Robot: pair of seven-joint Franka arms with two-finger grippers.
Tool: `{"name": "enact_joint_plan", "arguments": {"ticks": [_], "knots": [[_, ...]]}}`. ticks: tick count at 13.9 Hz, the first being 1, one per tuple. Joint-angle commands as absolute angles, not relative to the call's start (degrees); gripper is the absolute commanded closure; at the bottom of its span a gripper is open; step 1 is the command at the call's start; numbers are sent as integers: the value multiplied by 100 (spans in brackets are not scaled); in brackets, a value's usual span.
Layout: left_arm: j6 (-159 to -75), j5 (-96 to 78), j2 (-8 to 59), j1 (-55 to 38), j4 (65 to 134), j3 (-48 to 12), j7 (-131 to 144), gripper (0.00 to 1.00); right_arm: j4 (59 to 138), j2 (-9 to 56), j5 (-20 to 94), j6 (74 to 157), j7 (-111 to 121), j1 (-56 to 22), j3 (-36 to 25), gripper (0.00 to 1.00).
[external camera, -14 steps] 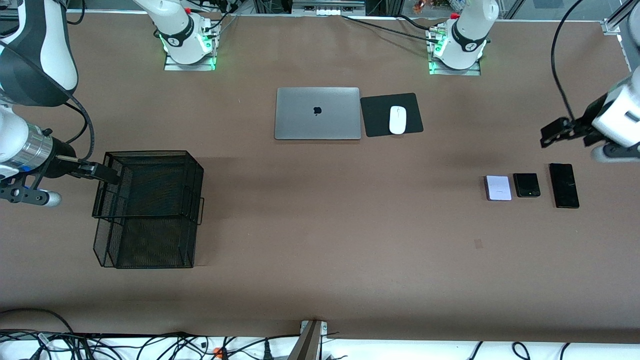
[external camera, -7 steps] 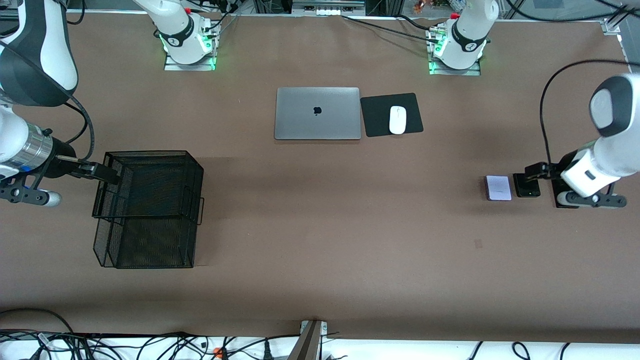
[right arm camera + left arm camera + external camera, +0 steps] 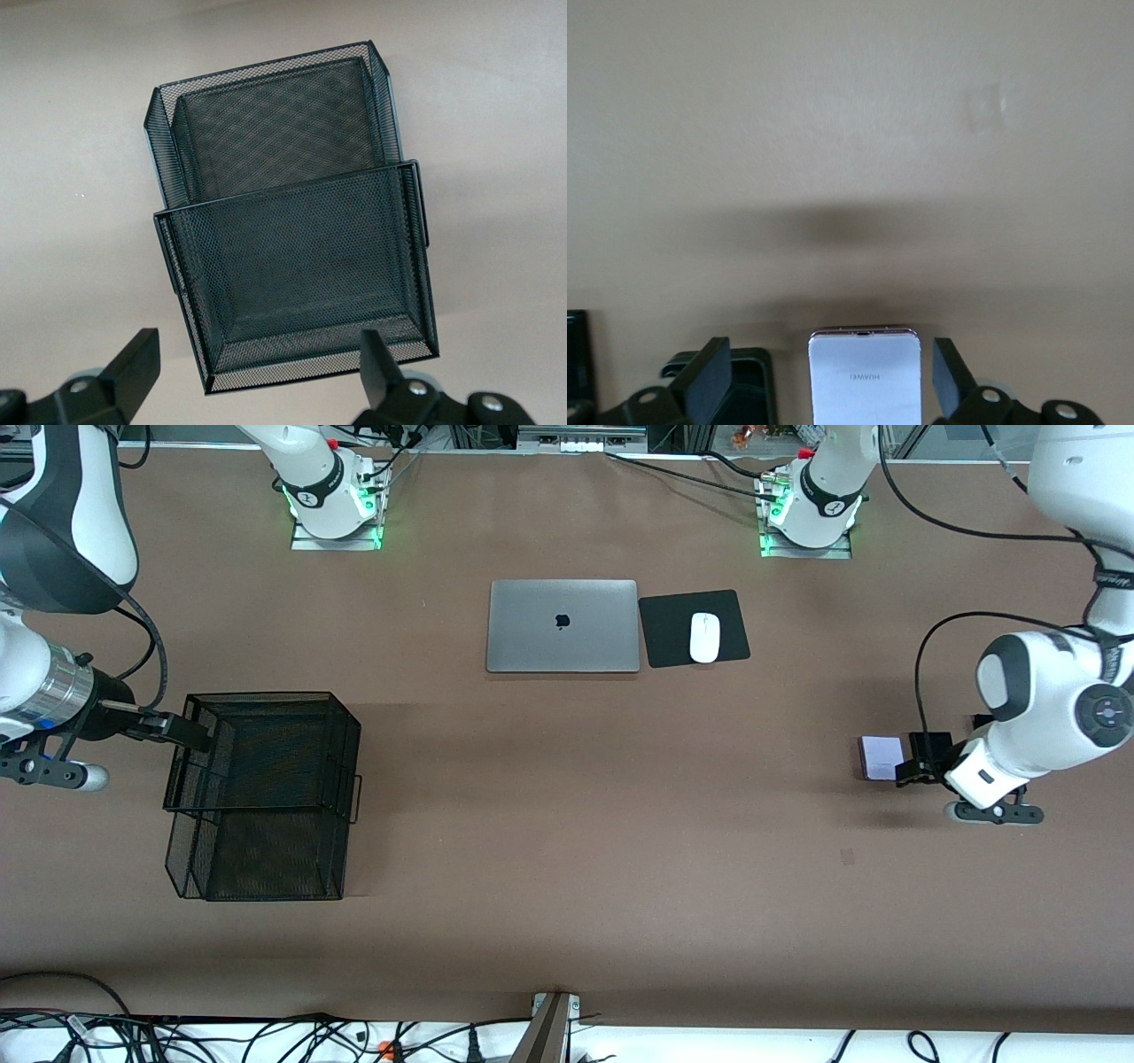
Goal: Place phones with both arms
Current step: 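Lift the white phone off the table with the left gripper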
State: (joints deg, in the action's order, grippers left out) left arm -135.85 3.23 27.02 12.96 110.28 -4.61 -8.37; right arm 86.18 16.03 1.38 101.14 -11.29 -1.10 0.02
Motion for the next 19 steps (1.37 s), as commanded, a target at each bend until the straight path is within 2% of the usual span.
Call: {"name": "enact_joint_plan", "arguments": {"ticks": [1,5,8,19], "knots": [[-14113,404,2531,1318,11565,-466,-765,0,8657,1538,141,10125,-1134,-105,18,0],[-15044,404,2523,1336,12259,-466,-633,0,8657,1538,141,10125,-1134,-105,18,0],[-15389,404,2531,1354,12559,-466,-501,0,8657,1538,141,10125,-1134,-105,18,0],[-15873,404,2724,1450,12814,-457,-317,0,8657,1538,141,10125,-1134,-105,18,0]]}}
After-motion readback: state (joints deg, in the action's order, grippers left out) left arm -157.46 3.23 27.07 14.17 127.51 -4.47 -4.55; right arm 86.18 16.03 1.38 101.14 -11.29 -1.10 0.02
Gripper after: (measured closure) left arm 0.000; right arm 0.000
